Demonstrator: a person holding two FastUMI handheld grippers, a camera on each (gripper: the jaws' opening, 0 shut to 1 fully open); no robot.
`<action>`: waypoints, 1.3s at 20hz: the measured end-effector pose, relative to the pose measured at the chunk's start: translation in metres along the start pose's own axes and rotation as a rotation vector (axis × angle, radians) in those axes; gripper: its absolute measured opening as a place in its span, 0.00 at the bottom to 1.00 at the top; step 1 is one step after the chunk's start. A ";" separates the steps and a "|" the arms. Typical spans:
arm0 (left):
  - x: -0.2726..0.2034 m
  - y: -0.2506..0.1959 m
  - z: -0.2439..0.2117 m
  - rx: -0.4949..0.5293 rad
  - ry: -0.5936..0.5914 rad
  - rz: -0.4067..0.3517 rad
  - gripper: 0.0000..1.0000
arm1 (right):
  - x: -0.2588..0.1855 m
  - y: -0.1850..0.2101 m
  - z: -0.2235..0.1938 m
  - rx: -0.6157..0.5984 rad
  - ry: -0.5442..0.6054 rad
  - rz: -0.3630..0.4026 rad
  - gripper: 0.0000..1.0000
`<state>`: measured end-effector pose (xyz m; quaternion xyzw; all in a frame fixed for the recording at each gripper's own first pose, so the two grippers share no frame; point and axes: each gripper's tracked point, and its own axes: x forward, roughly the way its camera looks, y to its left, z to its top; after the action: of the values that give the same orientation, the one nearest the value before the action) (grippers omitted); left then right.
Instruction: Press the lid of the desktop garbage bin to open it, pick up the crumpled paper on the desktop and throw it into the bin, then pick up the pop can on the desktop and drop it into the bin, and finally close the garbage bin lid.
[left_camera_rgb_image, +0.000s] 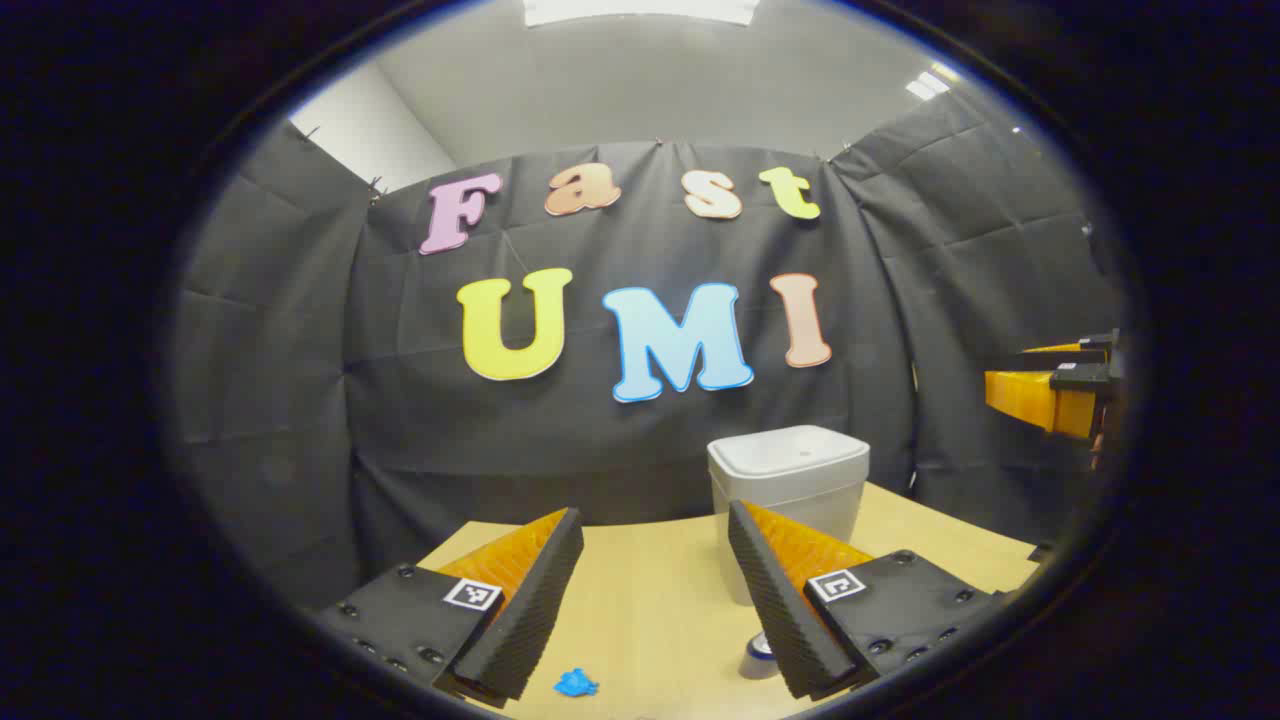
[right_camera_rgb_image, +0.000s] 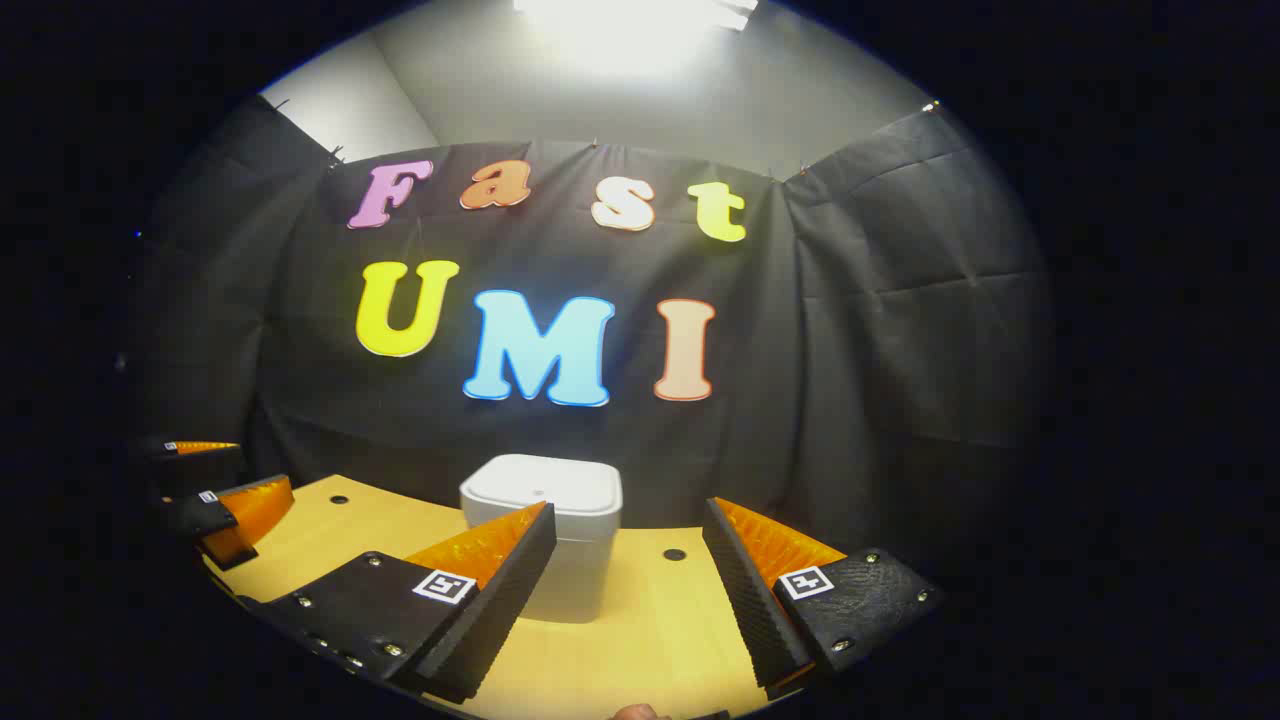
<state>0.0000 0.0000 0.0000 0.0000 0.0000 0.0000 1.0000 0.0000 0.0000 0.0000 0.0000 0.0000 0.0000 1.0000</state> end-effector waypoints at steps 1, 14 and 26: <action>0.000 0.006 0.003 -0.006 0.002 0.013 0.96 | 0.007 0.005 0.002 -0.006 0.004 0.017 0.95; 0.036 0.034 0.012 -0.122 -0.008 0.095 0.85 | 0.058 0.069 0.006 -0.113 -0.033 0.136 0.95; 0.054 0.065 -0.004 -0.077 0.008 0.100 1.00 | 0.111 0.062 -0.016 -0.072 0.025 0.057 0.79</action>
<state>0.0542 0.0653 -0.0038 -0.0384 0.0041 0.0498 0.9980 0.1109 0.0622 -0.0158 -0.0358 0.0123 0.0285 0.9989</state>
